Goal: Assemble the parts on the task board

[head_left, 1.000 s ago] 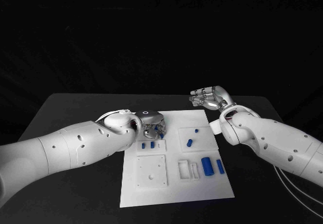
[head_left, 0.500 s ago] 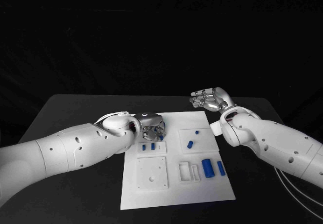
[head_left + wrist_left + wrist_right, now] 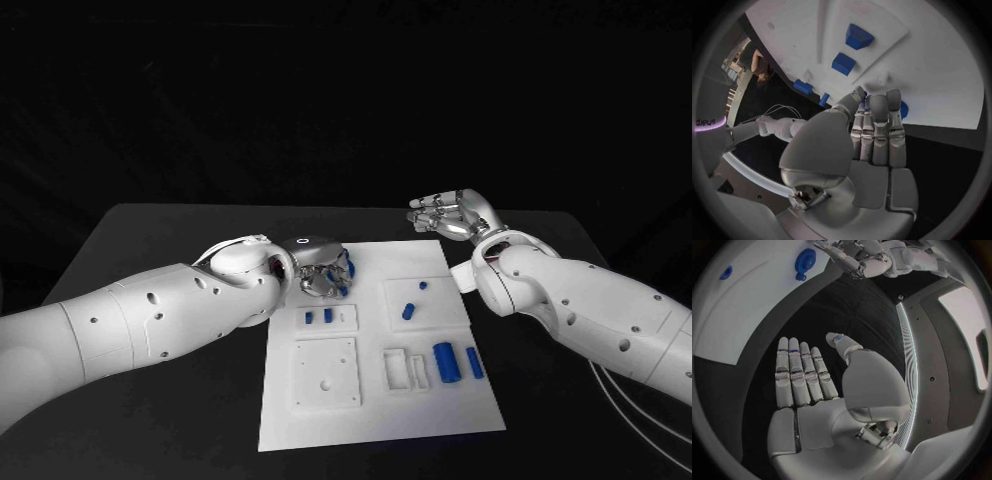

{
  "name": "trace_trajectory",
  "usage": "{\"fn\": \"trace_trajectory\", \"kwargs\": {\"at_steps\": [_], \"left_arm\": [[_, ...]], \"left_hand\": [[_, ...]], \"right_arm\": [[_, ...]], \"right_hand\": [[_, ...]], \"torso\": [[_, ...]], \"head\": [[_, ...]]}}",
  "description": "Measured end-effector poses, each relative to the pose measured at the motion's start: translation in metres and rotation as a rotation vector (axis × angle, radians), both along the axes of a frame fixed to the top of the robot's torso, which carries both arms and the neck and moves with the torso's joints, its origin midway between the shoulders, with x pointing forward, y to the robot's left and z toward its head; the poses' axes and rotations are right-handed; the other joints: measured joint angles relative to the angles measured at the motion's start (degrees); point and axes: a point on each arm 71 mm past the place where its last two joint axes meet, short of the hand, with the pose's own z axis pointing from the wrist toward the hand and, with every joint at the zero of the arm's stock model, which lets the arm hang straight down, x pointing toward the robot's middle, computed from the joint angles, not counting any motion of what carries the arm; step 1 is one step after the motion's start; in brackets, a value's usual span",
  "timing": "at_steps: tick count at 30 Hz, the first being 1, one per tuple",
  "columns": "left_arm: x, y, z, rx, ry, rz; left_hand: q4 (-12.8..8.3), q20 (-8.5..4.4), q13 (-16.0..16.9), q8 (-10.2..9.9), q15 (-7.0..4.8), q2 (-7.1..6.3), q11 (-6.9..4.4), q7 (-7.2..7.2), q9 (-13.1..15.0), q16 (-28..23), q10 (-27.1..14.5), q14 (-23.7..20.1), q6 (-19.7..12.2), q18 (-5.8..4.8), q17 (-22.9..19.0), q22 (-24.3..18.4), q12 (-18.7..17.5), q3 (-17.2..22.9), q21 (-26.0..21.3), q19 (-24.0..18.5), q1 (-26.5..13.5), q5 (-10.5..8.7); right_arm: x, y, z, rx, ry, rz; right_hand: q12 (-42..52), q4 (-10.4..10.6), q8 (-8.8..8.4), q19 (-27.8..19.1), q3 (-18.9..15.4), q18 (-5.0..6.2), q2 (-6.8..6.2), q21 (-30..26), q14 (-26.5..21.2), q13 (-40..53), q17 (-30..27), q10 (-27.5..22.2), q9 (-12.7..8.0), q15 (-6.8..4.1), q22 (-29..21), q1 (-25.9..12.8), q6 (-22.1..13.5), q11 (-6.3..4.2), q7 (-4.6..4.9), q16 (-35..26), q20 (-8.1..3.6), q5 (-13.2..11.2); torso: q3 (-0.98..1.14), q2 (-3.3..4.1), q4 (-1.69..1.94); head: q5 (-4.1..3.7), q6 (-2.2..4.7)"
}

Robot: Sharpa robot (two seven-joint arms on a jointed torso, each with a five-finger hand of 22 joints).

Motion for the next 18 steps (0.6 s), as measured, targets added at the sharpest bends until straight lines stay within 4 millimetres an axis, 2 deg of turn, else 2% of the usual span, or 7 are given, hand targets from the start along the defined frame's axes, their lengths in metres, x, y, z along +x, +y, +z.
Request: {"fn": "trace_trajectory", "kwargs": {"at_steps": [9, 18], "left_arm": [[-0.002, 0.009, 0.008, -0.033, 0.010, 0.013], [-0.005, 0.026, 0.008, -0.042, 0.033, 0.040]], "left_hand": [[0.00, 0.00, 0.00, 0.00, 0.00, 0.00, 0.00, 0.00, -0.01, 0.00, 0.00, 0.00, 0.00, 0.00, 0.00, 0.00, 0.00, 0.00, 0.00, 0.00, 0.00, 0.00], [0.00, 0.00, 0.00, 0.00, 0.00, 0.00, 0.00, 0.00, -0.02, 0.00, 0.00, 0.00, -0.01, 0.00, 0.00, -0.01, 0.00, 0.00, 0.00, -0.01, 0.00, 0.33]], "right_arm": [[0.000, 0.000, 0.000, 0.000, 0.000, -0.001], [0.000, -0.002, 0.000, -0.002, 0.000, -0.004]], "right_hand": [[0.00, 0.00, 0.00, 0.00, 0.00, 0.00, 0.00, 0.00, 0.00, 0.00, 0.00, 0.00, 0.00, 0.00, 0.00, 0.00, 0.00, 0.00, 0.00, 0.00, 0.00, 0.00], [0.00, -0.16, 0.00, 0.00, 0.16, 0.00, 0.32, 0.00, 0.00, 0.00, 0.00, 0.00, 0.00, 0.00, 0.00, -0.32, 0.00, 0.00, 0.00, 0.00, 0.00, 0.00]], "torso": [[0.02, -0.05, -0.01], [0.03, -0.02, 0.03]], "head": [[0.27, 0.18], [0.46, 0.40]]}}
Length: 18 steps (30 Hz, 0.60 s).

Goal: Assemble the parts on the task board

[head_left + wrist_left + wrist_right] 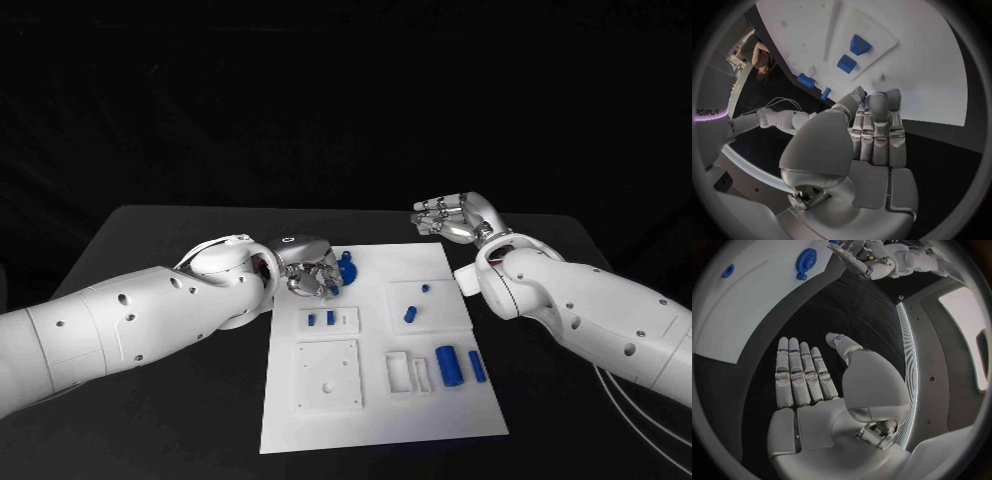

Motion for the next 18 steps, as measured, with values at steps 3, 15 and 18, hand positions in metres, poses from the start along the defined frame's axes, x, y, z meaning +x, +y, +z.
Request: {"fn": "trace_trajectory", "kwargs": {"at_steps": [3, 15, 18], "left_arm": [[0.000, 0.007, 0.000, -0.001, 0.005, 0.012], [0.001, 0.017, -0.001, -0.004, 0.013, 0.039], [0.002, 0.021, -0.001, -0.002, 0.014, 0.048]], "left_hand": [[0.00, 0.00, 0.00, 0.00, 0.00, 0.00, 0.00, 0.00, 0.00, 0.00, 0.00, 0.00, 0.00, 0.00, 0.00, 0.00, 0.00, 0.00, 0.00, 0.00, 0.00, 0.00], [0.00, 0.00, 0.00, 0.00, 0.20, 0.00, 0.00, 0.00, -0.01, 0.23, 0.00, 0.21, 0.00, -0.01, 0.00, -0.01, 0.00, 0.00, 0.00, 0.00, 0.00, 0.00], [0.00, 0.00, 0.00, 0.00, 0.21, 0.00, 0.00, 0.00, -0.01, 0.23, 0.00, 0.21, 0.00, 0.00, 0.00, 0.00, 0.00, 0.00, 0.23, 0.00, 0.00, 0.00]], "right_arm": [[0.000, 0.000, 0.000, 0.000, 0.000, -0.001], [0.000, -0.001, 0.000, -0.001, 0.000, -0.001], [0.000, -0.001, 0.000, -0.001, 0.000, -0.001]], "right_hand": [[0.00, 0.00, 0.00, 0.00, 0.00, -0.01, 0.00, 0.00, 0.00, 0.00, 0.00, 0.00, 0.00, 0.00, 0.00, 0.00, 0.00, 0.00, 0.00, 0.00, 0.00, 0.00], [0.00, 0.00, 0.00, 0.00, 0.00, 0.00, 0.00, 0.00, 0.00, 0.00, 0.00, 0.00, 0.00, 0.00, 0.00, 0.00, 0.00, 0.00, 0.00, 0.00, 0.00, 0.00], [0.00, 0.00, 0.00, -0.03, 0.00, 0.00, 0.00, 0.00, 0.00, 0.00, 0.00, 0.00, 0.00, 0.00, 0.00, 0.00, 0.00, 0.00, 0.00, 0.00, 0.03, 0.00]], "torso": [[-0.04, 0.01, 0.04], [-0.07, 0.08, -0.17], [-0.04, 0.08, -0.17]], "head": [[0.14, 0.01], [0.42, 0.00], [0.38, -0.13]]}}
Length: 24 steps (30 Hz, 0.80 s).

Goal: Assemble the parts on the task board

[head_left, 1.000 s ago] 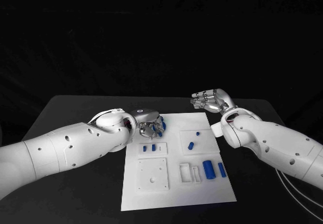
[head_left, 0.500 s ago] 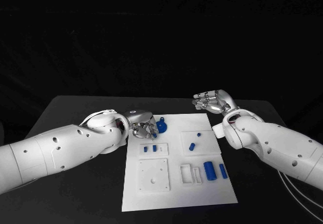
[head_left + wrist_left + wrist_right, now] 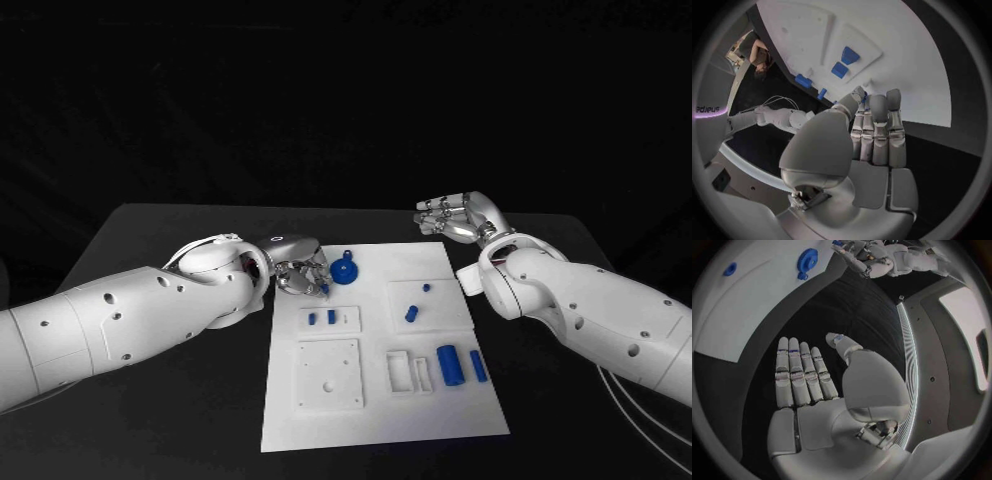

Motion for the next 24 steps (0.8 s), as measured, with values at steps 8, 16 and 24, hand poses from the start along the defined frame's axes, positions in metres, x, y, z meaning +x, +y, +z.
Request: {"fn": "trace_trajectory", "kwargs": {"at_steps": [8, 16, 24], "left_arm": [[0.0017, 0.0039, -0.0008, 0.007, 0.006, 0.010], [0.0020, 0.0025, -0.0016, 0.012, 0.013, 0.007], [0.0026, 0.0022, -0.0024, 0.018, 0.020, 0.007]], "left_hand": [[0.00, 0.00, 0.00, 0.00, 0.00, 0.00, 0.00, 0.00, -0.01, 0.00, 0.00, 0.00, 0.00, -0.01, -0.05, 0.00, 0.00, 0.00, 0.00, 0.00, 0.00, 0.00], [0.00, 0.00, 0.00, 0.00, 0.00, 0.00, 0.00, 0.00, -0.01, 0.00, 0.00, 0.00, 0.00, -0.01, -0.05, 0.00, 0.00, 0.00, 0.00, 0.00, 0.00, 0.00], [0.00, 0.00, 0.00, 0.00, 0.00, 0.00, 0.00, 0.00, -0.02, 0.00, 0.00, 0.00, 0.00, -0.01, -0.04, 0.00, 0.00, 0.00, 0.00, 0.00, 0.00, 0.00]], "right_arm": [[0.0000, -0.0005, 0.0000, 0.000, 0.000, -0.001], [0.0000, -0.0004, 0.0000, 0.000, 0.000, -0.001], [-0.0001, -0.0006, 0.0000, -0.001, 0.000, -0.001]], "right_hand": [[0.00, 0.00, 0.00, -0.19, 0.00, 0.00, 0.00, 0.00, 0.00, 0.00, 0.00, 0.00, 0.00, 0.00, 0.01, 0.00, 0.00, 0.00, 0.00, 0.00, 0.18, 0.00], [0.00, 0.00, 0.00, -0.18, 0.00, 0.00, 0.00, 0.00, 0.00, 0.00, 0.00, 0.00, 0.00, 0.00, 0.01, 0.00, 0.00, 0.00, 0.00, 0.00, 0.18, 0.00], [0.00, 0.00, 0.00, -0.18, 0.00, 0.00, 0.00, 0.00, 0.00, 0.00, 0.00, 0.00, 0.00, 0.00, -0.05, 0.00, 0.00, 0.00, 0.00, 0.00, 0.18, 0.00]], "torso": [[0.03, 0.01, 0.05], [0.05, 0.02, 0.03], [0.07, 0.02, 0.02]], "head": [[0.09, -0.18], [0.38, -0.18], [0.26, -0.27]]}}
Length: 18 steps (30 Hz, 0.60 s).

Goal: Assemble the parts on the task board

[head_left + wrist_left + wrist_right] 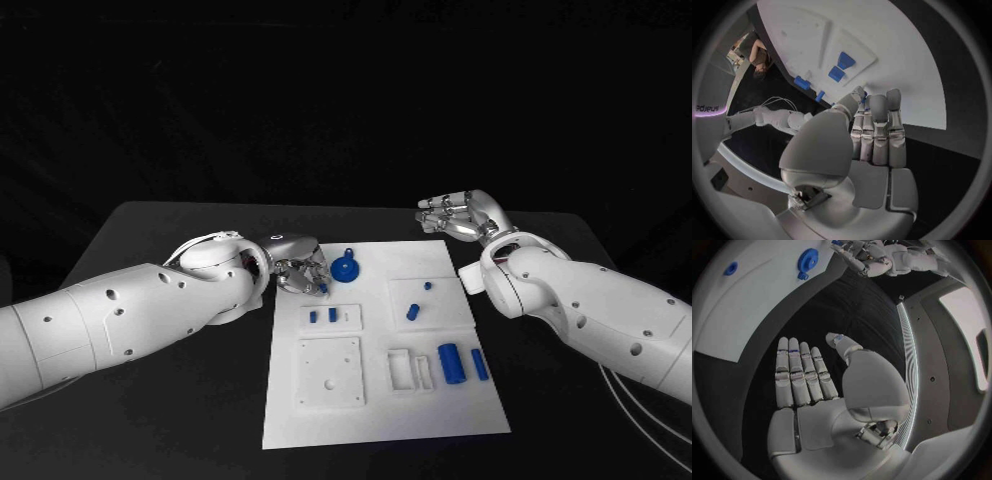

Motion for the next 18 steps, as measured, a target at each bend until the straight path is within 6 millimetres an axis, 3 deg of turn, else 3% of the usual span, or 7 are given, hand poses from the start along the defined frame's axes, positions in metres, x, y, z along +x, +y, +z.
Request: {"fn": "trace_trajectory", "kwargs": {"at_steps": [18], "left_arm": [[0.0004, -0.0040, -0.0011, 0.007, 0.009, -0.007]], "left_hand": [[0.00, 0.00, 0.00, 0.00, 0.00, 0.00, 0.00, 0.00, -0.01, 0.00, 0.00, 0.00, 0.00, 0.00, 0.01, 0.00, 0.00, 0.00, 0.22, 0.00, 0.00, 0.00]], "right_arm": [[-0.0002, -0.0006, 0.0001, -0.001, 0.000, -0.001]], "right_hand": [[0.00, -0.16, 0.00, 0.00, 0.16, 0.00, 0.00, 0.00, 0.00, 0.00, 0.00, 0.00, 0.00, 0.00, 0.01, 0.00, 0.00, 0.00, 0.00, 0.00, 0.00, 0.00]], "torso": [[0.04, -0.02, -0.02]], "head": [[-0.08, -0.13]]}}
